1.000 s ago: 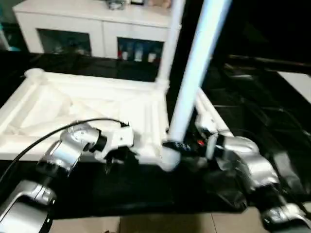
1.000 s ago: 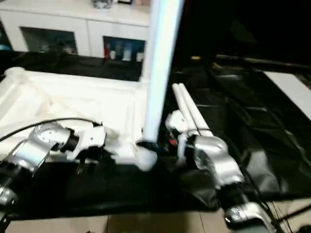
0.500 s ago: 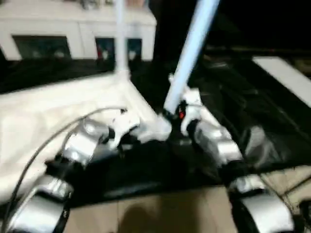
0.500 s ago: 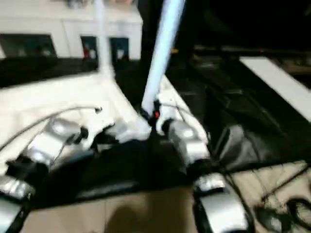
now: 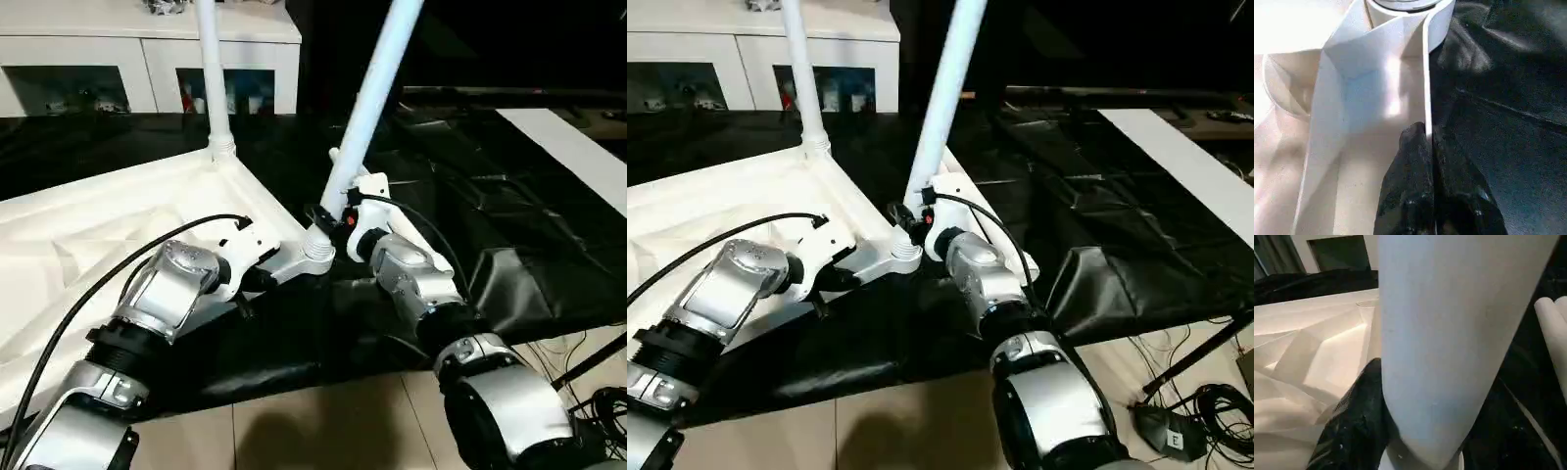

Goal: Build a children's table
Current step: Insert table leg to table base

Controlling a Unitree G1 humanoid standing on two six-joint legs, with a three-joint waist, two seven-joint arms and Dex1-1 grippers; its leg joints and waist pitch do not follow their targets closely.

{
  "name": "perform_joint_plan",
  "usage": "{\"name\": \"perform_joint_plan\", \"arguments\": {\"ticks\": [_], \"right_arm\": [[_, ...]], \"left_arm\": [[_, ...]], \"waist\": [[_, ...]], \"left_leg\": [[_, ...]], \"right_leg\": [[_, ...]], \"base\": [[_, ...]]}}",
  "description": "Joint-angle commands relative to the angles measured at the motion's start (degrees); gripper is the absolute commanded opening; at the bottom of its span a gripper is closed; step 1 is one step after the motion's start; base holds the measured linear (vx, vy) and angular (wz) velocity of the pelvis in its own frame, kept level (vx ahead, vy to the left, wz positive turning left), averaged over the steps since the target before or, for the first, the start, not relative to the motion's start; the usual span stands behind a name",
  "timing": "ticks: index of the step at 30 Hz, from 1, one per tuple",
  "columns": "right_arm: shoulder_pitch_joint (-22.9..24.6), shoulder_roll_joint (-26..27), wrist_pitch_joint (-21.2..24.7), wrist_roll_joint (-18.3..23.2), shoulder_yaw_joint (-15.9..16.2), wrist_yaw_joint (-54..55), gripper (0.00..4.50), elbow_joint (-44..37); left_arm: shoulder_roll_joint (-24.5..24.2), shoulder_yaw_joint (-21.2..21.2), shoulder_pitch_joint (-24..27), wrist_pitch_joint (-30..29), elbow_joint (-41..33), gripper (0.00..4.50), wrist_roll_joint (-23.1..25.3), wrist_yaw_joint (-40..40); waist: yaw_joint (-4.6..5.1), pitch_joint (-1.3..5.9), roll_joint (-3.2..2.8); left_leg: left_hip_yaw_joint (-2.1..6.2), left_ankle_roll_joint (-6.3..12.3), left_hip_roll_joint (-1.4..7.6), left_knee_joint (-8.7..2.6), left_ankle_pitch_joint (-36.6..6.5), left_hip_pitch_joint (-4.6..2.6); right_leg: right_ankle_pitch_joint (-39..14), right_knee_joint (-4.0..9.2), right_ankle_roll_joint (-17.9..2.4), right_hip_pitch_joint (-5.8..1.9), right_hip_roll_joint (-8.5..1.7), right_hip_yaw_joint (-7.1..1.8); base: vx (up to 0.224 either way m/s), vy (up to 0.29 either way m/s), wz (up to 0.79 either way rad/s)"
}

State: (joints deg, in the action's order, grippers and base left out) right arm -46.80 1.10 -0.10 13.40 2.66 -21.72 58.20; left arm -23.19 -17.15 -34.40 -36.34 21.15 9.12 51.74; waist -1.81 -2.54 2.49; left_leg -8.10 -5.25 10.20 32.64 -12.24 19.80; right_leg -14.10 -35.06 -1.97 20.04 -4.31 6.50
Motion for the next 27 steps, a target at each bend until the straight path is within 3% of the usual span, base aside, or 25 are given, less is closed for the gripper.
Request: {"name": "perform_joint_plan", "arguments": {"ticks": [1,4,6,8,9,10,11,12,14,15,16,18,20,25,27], "right_arm": [[4.2,-1.57,2.68,-4.26,1.41,1.8,1.83,8.48],[4.61,-1.74,1.52,-4.63,2.5,-2.68,1.83,7.68],[6.77,-3.9,1.11,-4.91,5.36,-13.99,1.83,4.11],[7.14,-4.35,0.93,-5.02,5.85,-16.24,1.83,3.6],[9.3,-6.7,1.32,-3.98,7.17,-24.82,1.83,0.16],[9.3,-6.7,1.32,-3.98,7.17,-24.82,1.83,0.16],[10.46,-8.1,1.65,-3.49,7.89,-28.81,1.83,-1.69],[12.8,-11.26,2.88,-2.22,9.04,-37.05,1.83,-5.35],[13.34,-12.14,2.89,-2.08,9.24,-39.35,1.83,-5.99],[13.99,-13.35,3.15,-1.93,9.71,-42.14,1.83,-6.73],[13.99,-13.35,3.15,-1.93,9.71,-42.14,1.83,-6.73],[14.7,-15.74,4.11,-2.21,10.34,-47.95,1.83,-7.12],[14.86,-16.6,5.09,-2.26,10.58,-50.58,1.83,-7.53],[14.61,-17.75,6.57,-3.77,12.86,-54.44,1.83,-7.8],[14.6,-18.05,6.38,-4.55,13.76,-55.06,1.83,-7.92]], "left_arm": [[-1.25,0.33,0.52,0.09,-0.36,0.0,0.76,-0.46],[-1.75,0.36,0.94,5.01,-0.31,0.0,-0.54,1.56],[-4.16,-1.0,2.17,10.48,-0.68,0.0,-1.52,6.73],[-4.7,-1.37,2.47,12.09,-0.8,0.0,-1.84,7.97],[-6.38,-2.06,3.29,15.77,-1.26,0.0,-2.9,11.87],[-6.38,-2.06,3.29,15.77,-1.26,0.0,-2.9,11.87],[-7.38,-2.34,3.73,16.65,-1.59,0.0,-3.41,13.83],[-9.8,-2.98,4.72,21.59,-2.31,0.0,-5.12,19.3],[-10.47,-3.15,4.91,22.6,-2.44,0.0,-5.52,20.41],[-10.96,-3.0,4.84,23.72,-2.23,0.0,-6.23,21.86],[-10.96,-3.0,4.84,23.72,-2.23,0.0,-6.23,21.86],[-11.74,-2.26,4.18,24.77,-1.28,0.0,-7.97,24.91],[-12.17,-2.09,3.74,24.89,-0.67,0.0,-8.56,26.47],[-12.81,-2.48,2.84,26.57,1.26,0.0,-8.59,28.24],[-12.97,-2.65,2.66,27.17,1.66,0.0,-8.46,28.63]], "waist": [[-0.03,1.09,-1.42],[-0.05,1.18,-1.36],[-0.17,1.26,-1.07],[-0.12,1.49,-1.2],[-0.02,1.76,-0.63],[-0.28,1.8,-0.93],[-0.15,2.02,-0.88],[-0.33,2.09,-0.72],[-0.28,2.3,-0.72],[-0.05,2.46,-0.47],[-0.09,2.47,-0.46],[-0.14,2.44,-0.21],[-0.48,2.35,-0.29],[-0.78,1.77,-0.18],[-0.91,1.69,-0.21]], "left_leg": [[1.12,0.12,3.95,-5.12,-16.84,0.22],[0.93,0.85,4.02,-5.14,-15.15,0.37],[0.7,2.12,4.12,-5.03,-13.35,0.43],[0.48,3.22,4.27,-4.94,-10.33,0.34],[0.39,4.3,4.25,-4.76,-7.55,0.57],[0.29,5.08,4.22,-4.55,-6.23,0.49],[-0.17,6.29,4.36,-4.25,-3.92,-0.05],[-0.46,7.47,4.43,-4.0,-3.03,-0.25],[-0.74,8.34,4.3,-3.7,-1.4,-0.48],[-0.83,9.9,4.1,-3.47,2.12,-0.62],[-0.79,10.31,4.07,-3.42,2.99,-0.47],[-0.91,10.59,4.06,-3.41,3.11,-0.42],[-1.19,9.93,4.28,-3.48,1.2,-0.66],[-1.31,5.53,4.34,-4.2,-5.76,-0.63],[-1.28,4.58,4.37,-4.35,-6.71,-0.74]], "right_leg": [[-20.49,5.88,-9.26,-0.31,-5.89,-4.66],[-18.02,5.75,-9.61,-0.48,-5.82,-4.81],[-15.04,5.46,-10.15,-0.74,-5.7,-4.83],[-10.12,4.9,-11.02,-0.86,-5.56,-4.93],[-6.32,4.42,-11.81,-1.39,-5.41,-4.73],[-4.06,4.26,-12.02,-1.44,-5.41,-4.69],[1.51,3.68,-13.14,-1.11,-5.16,-4.81],[4.82,3.34,-13.96,-1.14,-5.04,-4.85],[9.06,2.86,-14.48,-1.05,-4.72,-5.25],[15.02,2.23,-15.73,-1.14,-4.3,-5.42],[16.02,2.12,-15.83,-1.32,-4.3,-5.43],[15.41,2.16,-15.91,-1.55,-4.19,-5.55],[13.09,2.33,-16.05,-1.32,-4.09,-5.64],[1.31,3.37,-14.64,-1.26,-4.37,-5.9],[-0.48,3.54,-14.11,-1.11,-4.36,-6.0]], "base": [[0.0,0.0,0.0],[0.0,0.0,0.0],[0.0,0.0,0.0],[0.028,-0.002,0.01],[0.063,-0.005,0.01],[0.063,-0.005,0.01],[0.072,-0.007,0.04],[0.083,0.001,0.1],[0.096,0.006,0.1],[0.09,0.012,0.06],[0.09,0.012,0.06],[0.0,0.0,0.0],[0.0,0.0,0.0],[0.0,0.0,0.0],[0.0,0.0,0.0]]}}
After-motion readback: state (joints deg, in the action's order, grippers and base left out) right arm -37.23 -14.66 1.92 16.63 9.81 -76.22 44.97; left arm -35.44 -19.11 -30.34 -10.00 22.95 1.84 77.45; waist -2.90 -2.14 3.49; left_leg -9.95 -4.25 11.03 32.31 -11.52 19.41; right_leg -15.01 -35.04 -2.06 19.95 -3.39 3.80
